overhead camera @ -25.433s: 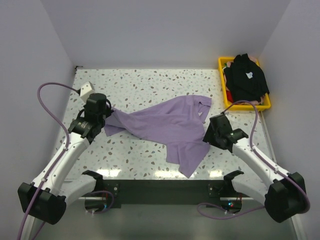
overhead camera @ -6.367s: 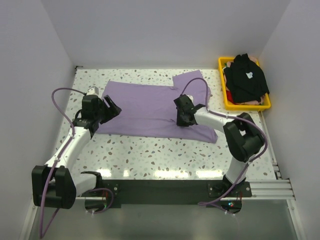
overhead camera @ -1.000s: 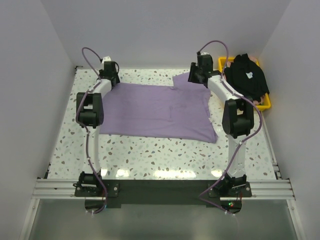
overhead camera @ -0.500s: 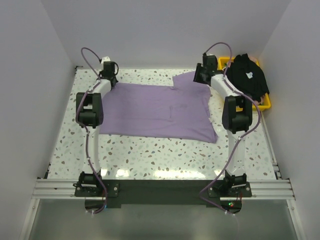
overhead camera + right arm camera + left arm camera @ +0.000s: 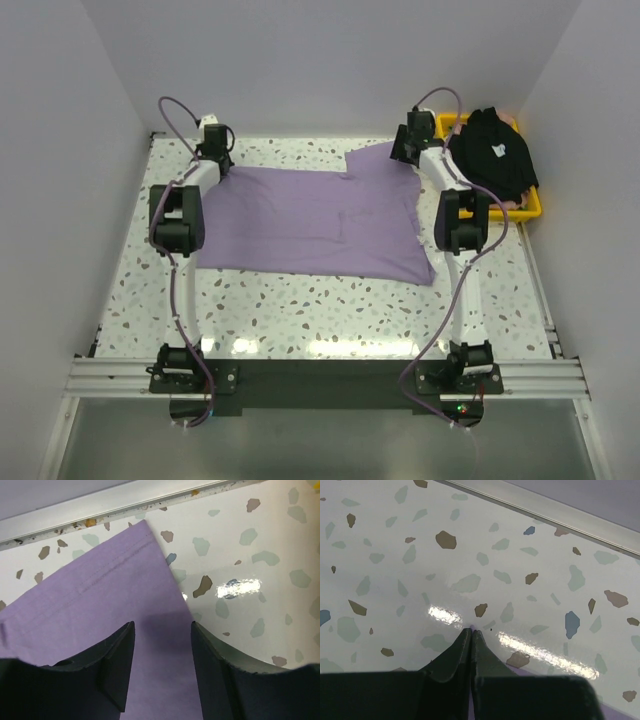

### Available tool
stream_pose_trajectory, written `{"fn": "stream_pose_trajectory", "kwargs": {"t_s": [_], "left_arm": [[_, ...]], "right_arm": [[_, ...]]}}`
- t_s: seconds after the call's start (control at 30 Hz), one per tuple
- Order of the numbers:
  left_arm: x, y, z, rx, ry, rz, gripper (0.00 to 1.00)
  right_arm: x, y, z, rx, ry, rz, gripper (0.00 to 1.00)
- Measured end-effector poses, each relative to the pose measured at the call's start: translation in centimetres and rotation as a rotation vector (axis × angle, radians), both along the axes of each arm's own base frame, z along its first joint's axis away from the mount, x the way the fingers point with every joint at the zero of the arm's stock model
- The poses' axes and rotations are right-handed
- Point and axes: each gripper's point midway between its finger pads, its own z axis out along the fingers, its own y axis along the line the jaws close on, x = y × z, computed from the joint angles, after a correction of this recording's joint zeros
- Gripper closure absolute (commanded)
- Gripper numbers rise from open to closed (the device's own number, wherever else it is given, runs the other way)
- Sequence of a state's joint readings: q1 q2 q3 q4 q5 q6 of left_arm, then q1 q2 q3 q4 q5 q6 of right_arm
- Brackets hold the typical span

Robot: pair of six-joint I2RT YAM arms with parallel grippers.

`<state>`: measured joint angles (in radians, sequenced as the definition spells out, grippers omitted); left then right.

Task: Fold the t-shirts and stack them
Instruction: Fold the tshirt

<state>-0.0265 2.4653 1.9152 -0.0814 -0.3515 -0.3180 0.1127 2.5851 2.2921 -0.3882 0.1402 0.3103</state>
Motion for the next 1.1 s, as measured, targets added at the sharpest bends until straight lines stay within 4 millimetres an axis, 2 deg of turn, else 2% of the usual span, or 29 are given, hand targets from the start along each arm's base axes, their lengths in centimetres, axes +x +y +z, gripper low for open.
{"fn": "stream_pose_trajectory", "kwargs": {"t_s": [0.1, 0.5, 0.63, 0.8, 0.9, 0.97, 1.1], "left_arm": [[-0.1, 0.0, 0.1, -0.002, -0.002, -0.002, 1.0], [-0.4, -0.1, 0.2, -0.01, -0.002, -0.011, 1.0], [-0.4, -0.2, 0.0, -0.014, -0.001, -0.015, 1.0], [-0.6, -0.2, 0.1, -0.02, -0.004, -0.017, 1.0], [-0.7, -0.1, 0.2, -0.02, -0.009, -0.017, 1.0], [-0.7, -0.1, 0.2, -0.02, -0.011, -0.016, 1.0], [-0.7, -0.1, 0.2, -0.02, -0.016, -0.016, 1.0]], "right_arm": [[0.4, -0.1, -1.2, -0.002, 0.008, -0.008, 0.47], [1.2, 0.3, -1.3, 0.031, -0.014, -0.023, 0.56], [1.2, 0.5, -1.4, 0.035, -0.012, -0.023, 0.66], [1.1, 1.0, -1.6, 0.033, -0.017, -0.017, 0.71], [0.9, 1.4, -1.7, 0.033, -0.02, -0.011, 0.79], [0.8, 1.7, -1.7, 0.03, -0.02, -0.004, 0.88], [0.7, 2.4, -1.7, 0.025, -0.018, 0.006, 0.94]]}}
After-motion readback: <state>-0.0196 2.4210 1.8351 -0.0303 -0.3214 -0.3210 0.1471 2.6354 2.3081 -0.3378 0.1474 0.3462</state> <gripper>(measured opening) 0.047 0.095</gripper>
